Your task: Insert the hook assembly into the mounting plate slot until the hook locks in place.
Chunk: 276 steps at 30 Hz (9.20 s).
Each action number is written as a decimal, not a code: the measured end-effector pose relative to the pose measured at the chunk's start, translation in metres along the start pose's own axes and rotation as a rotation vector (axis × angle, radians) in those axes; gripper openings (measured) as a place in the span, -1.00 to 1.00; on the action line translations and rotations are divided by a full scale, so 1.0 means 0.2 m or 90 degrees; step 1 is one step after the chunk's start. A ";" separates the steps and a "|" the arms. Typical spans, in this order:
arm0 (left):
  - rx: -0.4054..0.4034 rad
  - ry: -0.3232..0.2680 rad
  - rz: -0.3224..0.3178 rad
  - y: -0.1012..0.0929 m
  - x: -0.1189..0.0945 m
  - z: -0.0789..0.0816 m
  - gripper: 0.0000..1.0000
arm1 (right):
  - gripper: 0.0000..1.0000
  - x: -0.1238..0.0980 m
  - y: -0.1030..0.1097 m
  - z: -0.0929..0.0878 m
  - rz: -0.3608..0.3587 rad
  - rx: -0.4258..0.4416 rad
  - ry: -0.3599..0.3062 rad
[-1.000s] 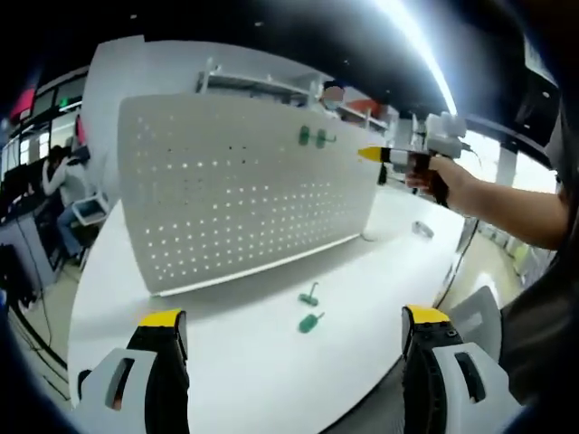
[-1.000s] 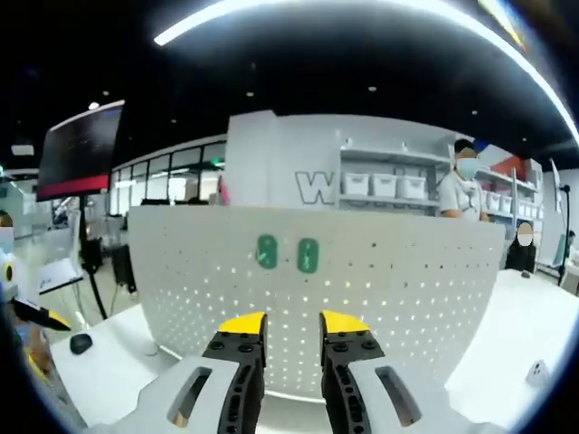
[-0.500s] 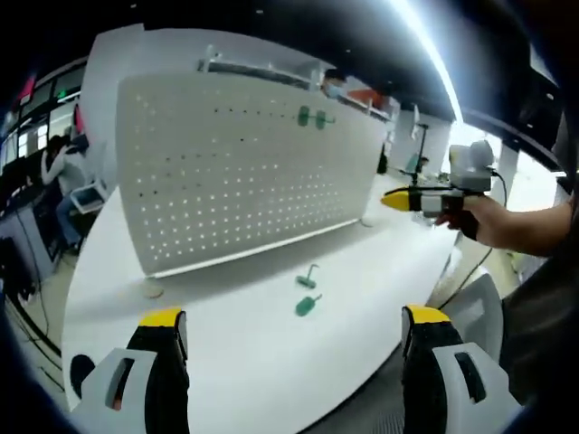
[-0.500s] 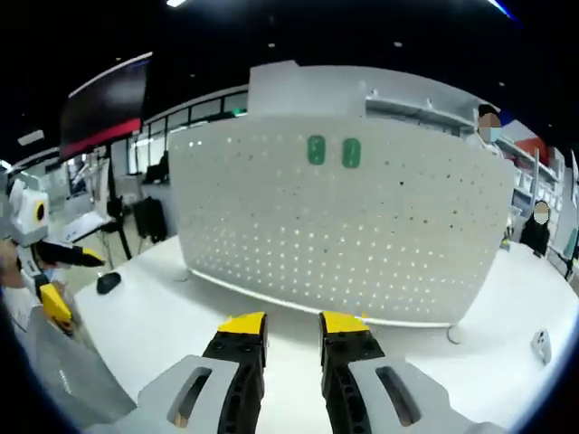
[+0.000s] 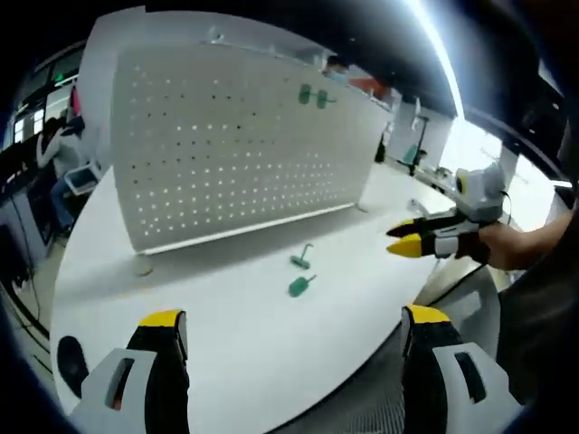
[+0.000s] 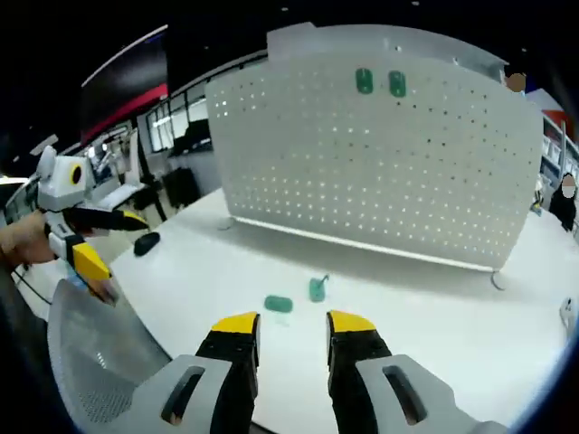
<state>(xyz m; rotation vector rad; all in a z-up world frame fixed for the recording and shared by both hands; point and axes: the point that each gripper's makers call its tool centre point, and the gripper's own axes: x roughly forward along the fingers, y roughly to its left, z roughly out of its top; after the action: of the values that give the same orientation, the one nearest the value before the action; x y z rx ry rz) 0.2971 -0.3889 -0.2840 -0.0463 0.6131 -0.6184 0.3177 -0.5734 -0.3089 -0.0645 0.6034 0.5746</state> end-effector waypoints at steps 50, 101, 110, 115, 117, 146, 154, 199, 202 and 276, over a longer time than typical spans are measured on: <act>-0.033 0.054 0.041 0.17 0.03 -0.10 1.00 | -0.62 0.68 0.09 -0.16 0.041 0.246 0.106; -0.037 0.045 0.055 0.17 -0.01 -0.09 1.00 | -1.00 0.76 -0.03 -0.01 0.001 0.174 0.109; -0.027 0.027 0.063 0.17 -0.03 -0.02 1.00 | -1.00 0.69 -0.02 0.19 0.001 0.115 0.033; -0.020 0.013 0.065 0.17 -0.03 0.04 1.00 | -1.00 0.64 0.01 0.31 0.007 0.084 -0.014; -0.017 0.011 0.065 0.17 -0.03 0.05 1.00 | -1.00 0.61 0.05 0.36 0.026 0.097 -0.045; -0.043 -0.035 0.038 0.12 0.01 0.24 0.42 | -1.00 0.20 0.69 0.69 0.198 0.023 -0.176; -0.037 -0.091 0.016 0.10 -0.05 0.31 -0.23 | -1.00 0.19 0.80 0.70 0.238 0.003 -0.188; -0.062 -0.137 -0.054 0.01 -0.07 0.36 -0.95 | -1.00 0.15 0.87 0.75 0.239 -0.050 -0.243; -0.065 -0.139 -0.055 0.01 -0.07 0.36 -0.97 | -1.00 0.14 0.87 0.75 0.236 -0.062 -0.241; 0.043 -0.194 -0.005 -0.05 -0.11 0.49 -0.47 | -1.00 0.07 0.83 0.85 0.238 -0.002 -0.247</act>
<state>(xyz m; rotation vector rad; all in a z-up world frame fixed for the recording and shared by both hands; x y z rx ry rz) 0.3324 -0.3981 -0.1897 -0.0779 0.2970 -0.6249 0.3276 -0.3895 -0.1594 0.1581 0.2342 0.9233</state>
